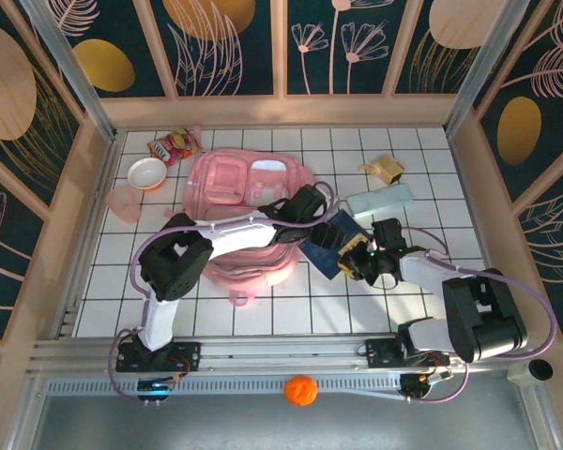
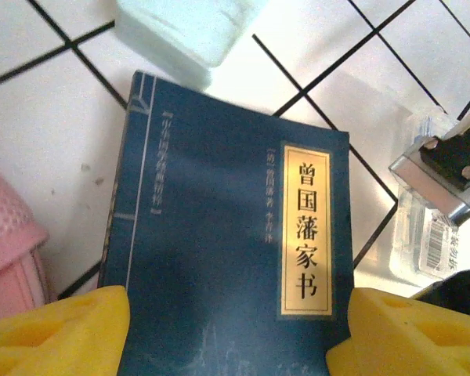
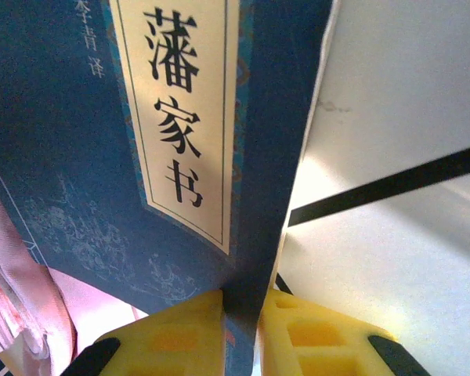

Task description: Pack the student bag

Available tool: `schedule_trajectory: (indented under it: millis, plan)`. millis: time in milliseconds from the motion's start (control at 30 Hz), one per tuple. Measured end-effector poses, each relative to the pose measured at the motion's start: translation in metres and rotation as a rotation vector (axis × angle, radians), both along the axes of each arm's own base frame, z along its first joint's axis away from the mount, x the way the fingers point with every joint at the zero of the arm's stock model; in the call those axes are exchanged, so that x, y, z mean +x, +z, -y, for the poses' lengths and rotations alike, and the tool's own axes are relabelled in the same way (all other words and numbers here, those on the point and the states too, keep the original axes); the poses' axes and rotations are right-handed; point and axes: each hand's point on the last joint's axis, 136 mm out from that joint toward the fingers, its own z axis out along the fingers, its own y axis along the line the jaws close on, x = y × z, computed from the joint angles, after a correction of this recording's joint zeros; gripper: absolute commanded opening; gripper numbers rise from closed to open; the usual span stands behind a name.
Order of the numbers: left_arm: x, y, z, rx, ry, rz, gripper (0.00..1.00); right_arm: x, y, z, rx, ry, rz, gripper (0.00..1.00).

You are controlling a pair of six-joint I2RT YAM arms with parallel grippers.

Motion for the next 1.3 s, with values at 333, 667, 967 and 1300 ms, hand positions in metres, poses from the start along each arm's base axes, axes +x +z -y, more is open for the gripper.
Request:
schedule_trajectory:
  millis: [333,667,967,1300]
  plan:
    - [0.022,-0.047,0.004,0.124,0.015,-0.007,0.74,0.002,0.000,0.001,-0.009,0.004,0.015,0.17]
    - [0.026,-0.058,0.005,0.187,-0.003,0.010,0.63,0.002,0.000,0.001,-0.011,0.009,0.019,0.17]
    - [0.015,-0.042,-0.013,0.092,-0.022,-0.043,0.47,0.002,0.000,0.001,-0.011,0.010,0.019,0.16]
    - [-0.013,0.008,0.004,-0.081,-0.086,-0.072,0.45,0.007,0.001,0.004,-0.029,0.001,0.051,0.17]
